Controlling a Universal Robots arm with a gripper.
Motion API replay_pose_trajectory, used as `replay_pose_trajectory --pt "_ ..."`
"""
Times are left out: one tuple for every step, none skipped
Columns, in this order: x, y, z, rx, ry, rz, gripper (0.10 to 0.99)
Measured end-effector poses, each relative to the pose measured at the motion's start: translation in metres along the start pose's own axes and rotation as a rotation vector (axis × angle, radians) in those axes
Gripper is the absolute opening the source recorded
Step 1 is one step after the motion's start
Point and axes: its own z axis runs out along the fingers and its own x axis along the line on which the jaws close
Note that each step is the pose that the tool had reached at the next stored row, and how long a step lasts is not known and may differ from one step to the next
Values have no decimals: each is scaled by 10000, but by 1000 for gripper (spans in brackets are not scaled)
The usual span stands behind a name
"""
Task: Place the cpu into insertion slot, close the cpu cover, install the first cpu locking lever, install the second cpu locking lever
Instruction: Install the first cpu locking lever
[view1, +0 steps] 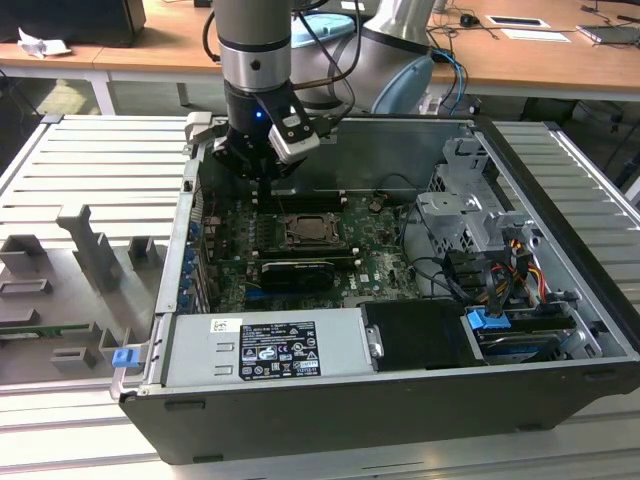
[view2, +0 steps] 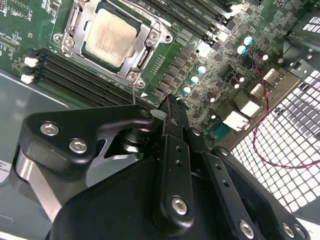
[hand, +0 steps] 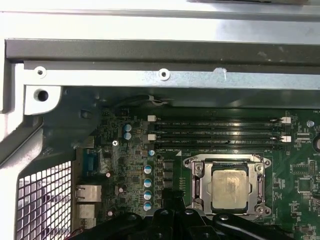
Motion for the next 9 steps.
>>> replay_pose_trajectory --pt "1 5 2 -3 -3 3 110" --pt "2 7 2 -2 -2 2 110" --pt "2 6 2 -2 -2 0 110" --pt "2 7 2 -2 -2 -1 110" --pt "2 9 1 -1 0 0 110" --pt "2 10 1 0 0 1 110" --pt "2 11 2 -3 -1 0 110" --pt "2 13 2 -5 -1 -1 110" --pt "2 15 2 -6 -1 0 110"
